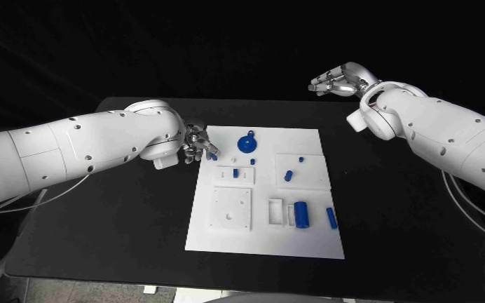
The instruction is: Assemble the parts on the task board
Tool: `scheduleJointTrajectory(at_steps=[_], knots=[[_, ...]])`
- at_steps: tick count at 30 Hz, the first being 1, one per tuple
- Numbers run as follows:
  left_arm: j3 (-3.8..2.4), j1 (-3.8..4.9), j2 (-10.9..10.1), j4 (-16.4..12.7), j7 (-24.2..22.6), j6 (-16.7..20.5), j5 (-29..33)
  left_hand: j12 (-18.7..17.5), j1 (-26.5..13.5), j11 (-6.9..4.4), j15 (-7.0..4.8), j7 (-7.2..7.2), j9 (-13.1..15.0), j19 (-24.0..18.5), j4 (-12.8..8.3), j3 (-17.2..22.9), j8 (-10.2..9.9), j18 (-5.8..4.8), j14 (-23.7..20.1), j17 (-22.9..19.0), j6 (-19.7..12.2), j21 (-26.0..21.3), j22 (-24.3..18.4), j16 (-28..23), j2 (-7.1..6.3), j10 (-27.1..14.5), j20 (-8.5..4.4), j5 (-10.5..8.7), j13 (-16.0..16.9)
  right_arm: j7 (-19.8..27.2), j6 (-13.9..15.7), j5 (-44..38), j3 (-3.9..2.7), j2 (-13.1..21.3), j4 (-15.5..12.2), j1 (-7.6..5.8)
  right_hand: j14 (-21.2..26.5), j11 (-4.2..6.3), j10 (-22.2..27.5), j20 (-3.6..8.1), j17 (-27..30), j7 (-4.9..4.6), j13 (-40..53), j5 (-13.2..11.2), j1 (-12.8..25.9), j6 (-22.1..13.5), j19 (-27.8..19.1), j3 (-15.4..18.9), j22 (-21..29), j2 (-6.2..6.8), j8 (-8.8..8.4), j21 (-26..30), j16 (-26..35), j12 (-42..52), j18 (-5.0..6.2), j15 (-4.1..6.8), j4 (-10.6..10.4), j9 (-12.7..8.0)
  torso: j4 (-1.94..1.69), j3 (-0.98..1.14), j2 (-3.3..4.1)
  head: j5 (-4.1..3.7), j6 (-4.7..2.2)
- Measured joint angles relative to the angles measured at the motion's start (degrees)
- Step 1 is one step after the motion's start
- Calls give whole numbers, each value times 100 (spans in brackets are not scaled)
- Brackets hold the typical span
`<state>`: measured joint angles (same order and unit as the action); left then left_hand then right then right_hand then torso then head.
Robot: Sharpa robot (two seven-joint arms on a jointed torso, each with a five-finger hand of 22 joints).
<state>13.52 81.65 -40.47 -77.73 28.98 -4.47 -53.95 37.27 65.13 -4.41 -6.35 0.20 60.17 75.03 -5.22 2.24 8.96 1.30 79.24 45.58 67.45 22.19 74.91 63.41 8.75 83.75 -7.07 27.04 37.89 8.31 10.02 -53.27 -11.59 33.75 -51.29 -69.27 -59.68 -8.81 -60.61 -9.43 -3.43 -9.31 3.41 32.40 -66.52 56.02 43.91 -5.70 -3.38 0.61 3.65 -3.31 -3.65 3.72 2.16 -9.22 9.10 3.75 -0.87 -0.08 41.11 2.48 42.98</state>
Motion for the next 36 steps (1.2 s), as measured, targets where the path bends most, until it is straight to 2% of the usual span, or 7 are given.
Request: scheduleJointTrajectory(at_steps=[10, 11, 12, 21, 32, 34, 36], knots=[[28, -34, 132, -111, 110, 22, -123, -23, 3, 5, 0, -60, 3, 0, -32, 33, -5, 0, 0, 13, 59, 32, -1, 0, 3, 12, 0, 56, 7, 1, 0, 1, 0, -5, 2, 5, 0, 0, 0, 0, 0, 0, 0, 22, 0, 0, 0, 16, 0, 0, 0, 0, 0, 0, 0, 0, -16, 0, 4, 0, 11, 4, 31], [29, -46, 154, -113, 112, 30, -153, -24, 12, -18, -10, -132, 1, 0, -381, 382, -17, 0, 8, 13, 155, 32, -1, 0, 13, 22, 0, 85, 8, 2, 0, 1, 0, -6, 2, 5, 0, 0, 0, 0, 0, 0, 0, 22, 0, 0, 0, 16, 0, 0, 0, 0, 0, 0, 0, 0, -16, 0, 5, 1, 12, 4, 37], [29, -56, 169, -112, 112, 38, -178, -24, -12, -18, -10, -133, 1, 0, -447, 448, -16, 0, 9, 13, 173, 32, -1, 0, -4, 22, 0, 85, 8, 2, 0, 1, 0, -6, 2, 6, 0, 0, 0, 0, 0, 0, 0, 22, 0, 0, 0, 16, 0, 0, 0, 0, 0, 0, 0, 0, -16, 0, 7, 1, 13, 2, 42], [31, -141, 255, -111, 106, 81, -362, -24, -28, -9, -10, -144, 1, 0, -450, 450, -16, 0, 9, 13, 186, 32, -1, 0, -8, 30, 0, 85, 8, 2, 0, 1, 0, -7, 2, 9, 0, 0, 0, 0, 0, 0, 0, 22, 0, 0, 0, 16, 0, 0, 0, 0, 0, 0, 0, 0, -16, 0, 10, 3, 13, -27, 80], [31, -153, 251, -68, 100, 72, -426, -45, -59, -8, -10, -143, 1, 0, -456, 456, -16, 0, 8, 9, 197, 32, 3, 0, -36, 30, 0, 84, 7, 2, 0, 1, 0, -1, -2, 9, 0, 0, 0, 0, 0, 0, 0, 22, 0, 0, 0, 16, 0, 0, 0, 0, 0, 0, 0, 0, -16, 0, 0, 9, 7, -60, 99], [30, -154, 248, -50, 96, 75, -426, -45, -61, -8, -10, -144, -1, 0, -477, 477, -40, 0, 8, -13, 205, 31, 3, 0, -38, 31, 0, -5, 7, 2, 0, 1, 0, 0, -2, 9, 0, 0, 0, 0, 0, 0, 0, 22, 0, 0, 0, 16, 0, 0, 0, 0, 0, 0, 1, 0, -16, 0, -3, 8, 5, -60, 98], [30, -154, 243, -31, 88, 92, -418, -46, -71, -7, -10, -144, -72, 0, -519, 520, -109, 0, 8, -60, 203, 31, 2, -49, -39, 30, 0, -221, 13, 2, 0, 1, 0, 1, -2, 9, 0, 0, 0, 0, 0, 0, 0, 22, 0, 0, 0, 16, 0, 0, 0, 0, 0, 0, 1, 0, -16, 0, -3, 7, 4, -60, 95]])
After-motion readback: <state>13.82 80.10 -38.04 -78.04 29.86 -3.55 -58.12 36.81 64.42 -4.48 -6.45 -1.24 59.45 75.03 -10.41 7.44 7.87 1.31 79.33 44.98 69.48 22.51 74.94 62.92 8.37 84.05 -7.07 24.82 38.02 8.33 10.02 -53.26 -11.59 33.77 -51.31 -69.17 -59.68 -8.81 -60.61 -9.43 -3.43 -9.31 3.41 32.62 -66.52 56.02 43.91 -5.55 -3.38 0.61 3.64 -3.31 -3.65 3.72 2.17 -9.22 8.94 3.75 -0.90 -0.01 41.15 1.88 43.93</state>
